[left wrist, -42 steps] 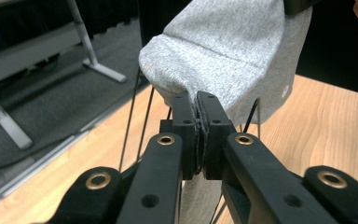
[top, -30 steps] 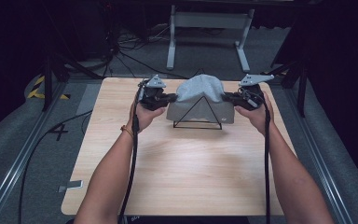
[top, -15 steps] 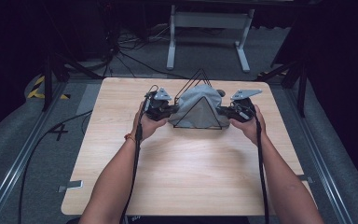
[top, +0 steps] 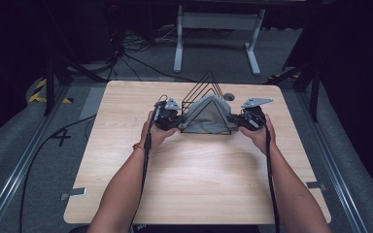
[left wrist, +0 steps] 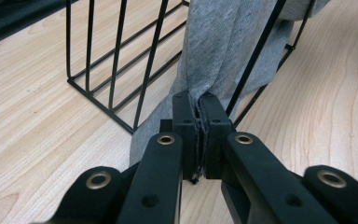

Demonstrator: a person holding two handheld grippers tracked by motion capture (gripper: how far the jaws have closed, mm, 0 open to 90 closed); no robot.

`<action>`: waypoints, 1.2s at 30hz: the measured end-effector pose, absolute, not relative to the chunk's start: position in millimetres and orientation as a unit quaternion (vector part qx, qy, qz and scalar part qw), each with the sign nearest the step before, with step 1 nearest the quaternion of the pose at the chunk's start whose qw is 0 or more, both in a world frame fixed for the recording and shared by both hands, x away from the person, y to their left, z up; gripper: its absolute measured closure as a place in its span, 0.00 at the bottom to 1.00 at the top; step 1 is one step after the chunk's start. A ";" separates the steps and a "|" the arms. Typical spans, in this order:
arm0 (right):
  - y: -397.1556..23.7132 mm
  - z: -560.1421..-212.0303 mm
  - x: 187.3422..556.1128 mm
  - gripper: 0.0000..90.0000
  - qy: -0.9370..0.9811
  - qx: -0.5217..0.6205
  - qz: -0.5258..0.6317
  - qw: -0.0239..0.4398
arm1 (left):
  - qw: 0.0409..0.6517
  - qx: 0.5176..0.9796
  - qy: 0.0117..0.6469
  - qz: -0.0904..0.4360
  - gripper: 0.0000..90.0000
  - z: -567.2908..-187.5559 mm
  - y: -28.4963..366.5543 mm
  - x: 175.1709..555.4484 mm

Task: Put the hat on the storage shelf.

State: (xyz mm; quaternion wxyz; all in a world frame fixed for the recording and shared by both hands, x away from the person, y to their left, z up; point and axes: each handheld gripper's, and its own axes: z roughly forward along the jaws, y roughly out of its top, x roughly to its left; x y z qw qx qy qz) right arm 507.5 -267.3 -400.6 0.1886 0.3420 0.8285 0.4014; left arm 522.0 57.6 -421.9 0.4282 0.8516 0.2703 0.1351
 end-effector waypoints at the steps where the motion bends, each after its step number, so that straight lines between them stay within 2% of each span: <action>1: -266.5 -400.7 507.1 0.95 0.829 0.341 0.400 0.190 | 0.429 0.851 0.269 0.136 0.97 -422.5 56.6 521.6; 13: -264.4 -395.1 501.4 0.94 0.835 0.337 0.381 0.211 | 0.414 0.854 0.274 0.159 0.97 -415.6 56.5 516.8; 18: -263.7 -390.2 496.9 0.88 0.837 0.335 0.371 0.225 | 0.403 0.857 0.265 0.183 0.91 -404.7 63.4 509.9; 23: -264.7 -379.2 491.5 0.85 0.834 0.333 0.369 0.239 | 0.403 0.855 0.259 0.200 0.93 -392.7 70.9 504.2; 36: -272.3 -353.9 472.8 0.76 0.827 0.330 0.377 0.254 | 0.406 0.856 0.238 0.215 0.88 -370.5 87.0 477.4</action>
